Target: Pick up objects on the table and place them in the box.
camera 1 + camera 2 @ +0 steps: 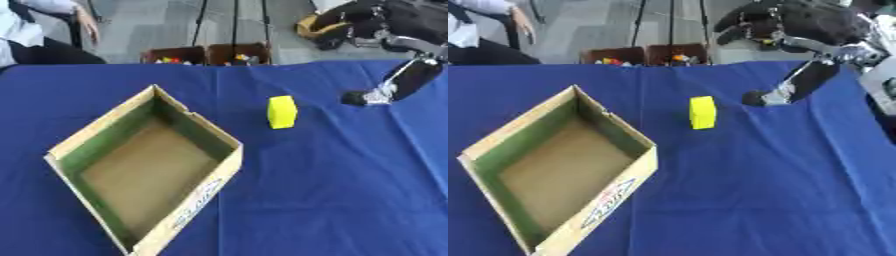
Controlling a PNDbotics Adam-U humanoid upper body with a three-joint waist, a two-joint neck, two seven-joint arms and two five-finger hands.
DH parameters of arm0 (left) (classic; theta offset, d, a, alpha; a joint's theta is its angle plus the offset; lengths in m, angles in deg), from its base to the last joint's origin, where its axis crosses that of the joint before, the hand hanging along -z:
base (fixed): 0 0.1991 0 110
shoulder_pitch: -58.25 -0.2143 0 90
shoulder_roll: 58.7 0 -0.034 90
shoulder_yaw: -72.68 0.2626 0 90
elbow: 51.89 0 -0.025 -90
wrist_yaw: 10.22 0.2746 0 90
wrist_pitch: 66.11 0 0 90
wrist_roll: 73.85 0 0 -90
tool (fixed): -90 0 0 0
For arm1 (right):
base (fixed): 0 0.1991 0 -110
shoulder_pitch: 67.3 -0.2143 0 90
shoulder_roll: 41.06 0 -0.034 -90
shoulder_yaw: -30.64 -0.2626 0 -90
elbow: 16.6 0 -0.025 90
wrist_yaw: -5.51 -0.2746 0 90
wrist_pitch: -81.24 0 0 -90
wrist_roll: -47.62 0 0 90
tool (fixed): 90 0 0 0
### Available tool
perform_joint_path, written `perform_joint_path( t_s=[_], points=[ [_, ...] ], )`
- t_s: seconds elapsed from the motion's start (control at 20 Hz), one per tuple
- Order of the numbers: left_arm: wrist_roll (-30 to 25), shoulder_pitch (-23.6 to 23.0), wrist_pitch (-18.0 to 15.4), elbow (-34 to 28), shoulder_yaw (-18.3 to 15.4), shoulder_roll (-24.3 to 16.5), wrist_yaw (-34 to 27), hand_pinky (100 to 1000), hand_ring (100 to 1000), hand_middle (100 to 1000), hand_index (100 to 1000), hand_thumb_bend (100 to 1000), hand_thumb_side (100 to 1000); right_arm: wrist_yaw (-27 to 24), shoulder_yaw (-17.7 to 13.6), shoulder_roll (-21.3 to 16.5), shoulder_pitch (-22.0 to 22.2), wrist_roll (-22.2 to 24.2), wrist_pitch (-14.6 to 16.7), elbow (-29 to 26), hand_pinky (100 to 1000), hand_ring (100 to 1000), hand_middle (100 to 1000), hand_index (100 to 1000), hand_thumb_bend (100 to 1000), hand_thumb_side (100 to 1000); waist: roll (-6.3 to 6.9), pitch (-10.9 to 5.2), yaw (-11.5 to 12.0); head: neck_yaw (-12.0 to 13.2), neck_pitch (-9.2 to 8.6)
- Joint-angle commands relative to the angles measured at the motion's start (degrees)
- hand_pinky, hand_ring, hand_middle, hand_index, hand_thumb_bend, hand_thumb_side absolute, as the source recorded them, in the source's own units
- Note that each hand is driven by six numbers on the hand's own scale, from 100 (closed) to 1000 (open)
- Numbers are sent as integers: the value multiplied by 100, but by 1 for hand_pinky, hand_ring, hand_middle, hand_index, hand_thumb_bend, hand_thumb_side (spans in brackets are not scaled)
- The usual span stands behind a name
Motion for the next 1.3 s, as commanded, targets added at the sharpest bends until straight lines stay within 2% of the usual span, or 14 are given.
perform_joint_path(
  t_s=[0.05,0.15,0.35,0.75,1.05,1.15,1.3],
  points=[
    [-41,32,20,-98,7,-59,23,748,719,886,979,100,1000,147,-64,76,-251,398,156,384,822,892,858,901,474,775,-34,-182,4,-25,-25],
    [-53,36,30,-98,10,-48,32,749,718,887,979,100,1000,193,-94,176,-364,568,157,660,818,885,824,895,505,782,-35,-170,9,-17,-31],
    [-69,46,49,-98,17,-31,39,749,718,887,979,100,1000,147,-201,344,-548,890,157,1130,822,879,785,888,511,792,-36,-158,18,-17,-39],
    [-77,58,71,-98,27,-21,31,749,718,887,979,100,1000,156,-282,575,-661,1324,138,1550,842,887,773,886,528,820,-33,-157,41,-37,-65],
    [-91,73,87,-98,40,-15,15,750,719,887,979,100,1000,383,-254,827,-745,1600,-93,1777,868,901,792,898,557,731,-38,-155,88,-69,-99],
    [-98,81,93,-98,44,-10,11,750,718,887,979,100,1000,462,-231,910,-771,1741,-183,1864,879,908,795,903,575,671,-43,-146,106,-76,-110],
    [-107,92,107,-98,45,-3,13,751,718,887,979,100,1000,586,-211,992,-792,1984,-297,1940,885,912,800,910,622,521,-53,-132,123,-79,-119]
  ],
)
